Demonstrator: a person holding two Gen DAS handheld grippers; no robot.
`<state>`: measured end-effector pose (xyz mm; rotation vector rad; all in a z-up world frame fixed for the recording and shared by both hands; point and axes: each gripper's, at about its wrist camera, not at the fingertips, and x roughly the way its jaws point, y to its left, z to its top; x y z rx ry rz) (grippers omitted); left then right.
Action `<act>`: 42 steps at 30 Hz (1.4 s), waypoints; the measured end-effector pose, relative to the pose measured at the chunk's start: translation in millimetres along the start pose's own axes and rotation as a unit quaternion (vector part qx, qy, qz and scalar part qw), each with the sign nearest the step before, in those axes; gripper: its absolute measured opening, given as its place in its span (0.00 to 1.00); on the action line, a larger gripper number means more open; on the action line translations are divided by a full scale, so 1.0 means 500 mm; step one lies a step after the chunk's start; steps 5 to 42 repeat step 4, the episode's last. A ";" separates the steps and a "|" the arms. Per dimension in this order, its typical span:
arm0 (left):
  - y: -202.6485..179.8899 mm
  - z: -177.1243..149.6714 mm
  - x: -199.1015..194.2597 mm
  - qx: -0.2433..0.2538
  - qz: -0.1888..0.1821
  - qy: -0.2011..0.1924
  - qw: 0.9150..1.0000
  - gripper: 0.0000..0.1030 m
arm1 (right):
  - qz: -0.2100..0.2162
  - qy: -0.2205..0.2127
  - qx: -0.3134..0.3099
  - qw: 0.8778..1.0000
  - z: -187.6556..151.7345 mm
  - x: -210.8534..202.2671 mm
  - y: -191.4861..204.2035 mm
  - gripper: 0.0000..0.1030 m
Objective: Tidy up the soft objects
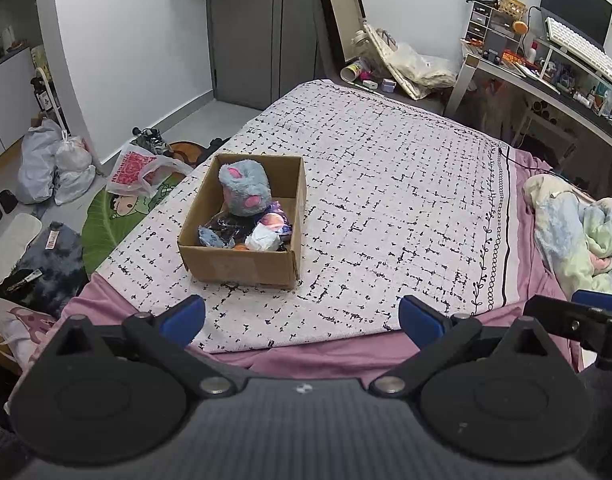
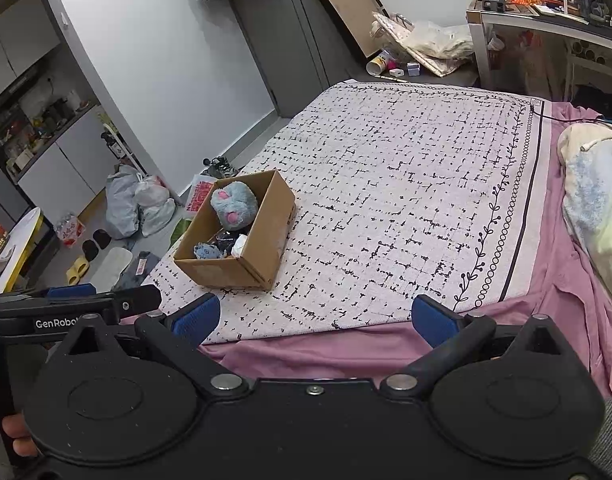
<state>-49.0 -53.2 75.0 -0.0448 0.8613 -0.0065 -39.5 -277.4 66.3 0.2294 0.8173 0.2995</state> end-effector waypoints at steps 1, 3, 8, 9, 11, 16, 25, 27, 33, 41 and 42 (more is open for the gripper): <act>0.000 0.001 0.000 0.000 -0.001 0.000 1.000 0.99 | 0.000 0.000 0.000 1.000 0.000 0.001 0.000 1.00; 0.001 0.001 0.000 0.001 -0.003 -0.001 1.000 0.99 | 0.000 0.001 0.001 1.000 0.001 0.002 -0.002 1.00; 0.002 0.001 -0.001 0.000 -0.006 -0.004 1.000 0.99 | 0.000 0.002 0.002 1.000 0.001 0.002 -0.002 1.00; 0.002 0.001 -0.001 0.000 -0.006 -0.004 1.000 0.99 | 0.000 0.002 0.002 1.000 0.001 0.002 -0.002 1.00; 0.002 0.001 -0.001 0.000 -0.006 -0.004 1.000 0.99 | 0.000 0.002 0.002 1.000 0.001 0.002 -0.002 1.00; 0.002 0.001 -0.001 0.000 -0.006 -0.004 1.000 0.99 | 0.000 0.002 0.002 1.000 0.001 0.002 -0.002 1.00; 0.002 0.001 -0.001 0.000 -0.006 -0.004 1.000 0.99 | 0.000 0.002 0.002 1.000 0.001 0.002 -0.002 1.00; 0.002 0.001 -0.001 0.000 -0.006 -0.004 1.000 0.99 | 0.000 0.002 0.002 1.000 0.001 0.002 -0.002 1.00; 0.002 0.001 -0.001 0.000 -0.006 -0.004 1.000 0.99 | 0.000 0.002 0.002 1.000 0.001 0.002 -0.002 1.00; 0.002 0.001 -0.001 0.000 -0.006 -0.004 1.000 0.99 | 0.000 0.002 0.002 1.000 0.001 0.002 -0.002 1.00; 0.002 0.001 -0.001 0.000 -0.006 -0.004 1.000 0.99 | 0.000 0.002 0.002 1.000 0.001 0.002 -0.002 1.00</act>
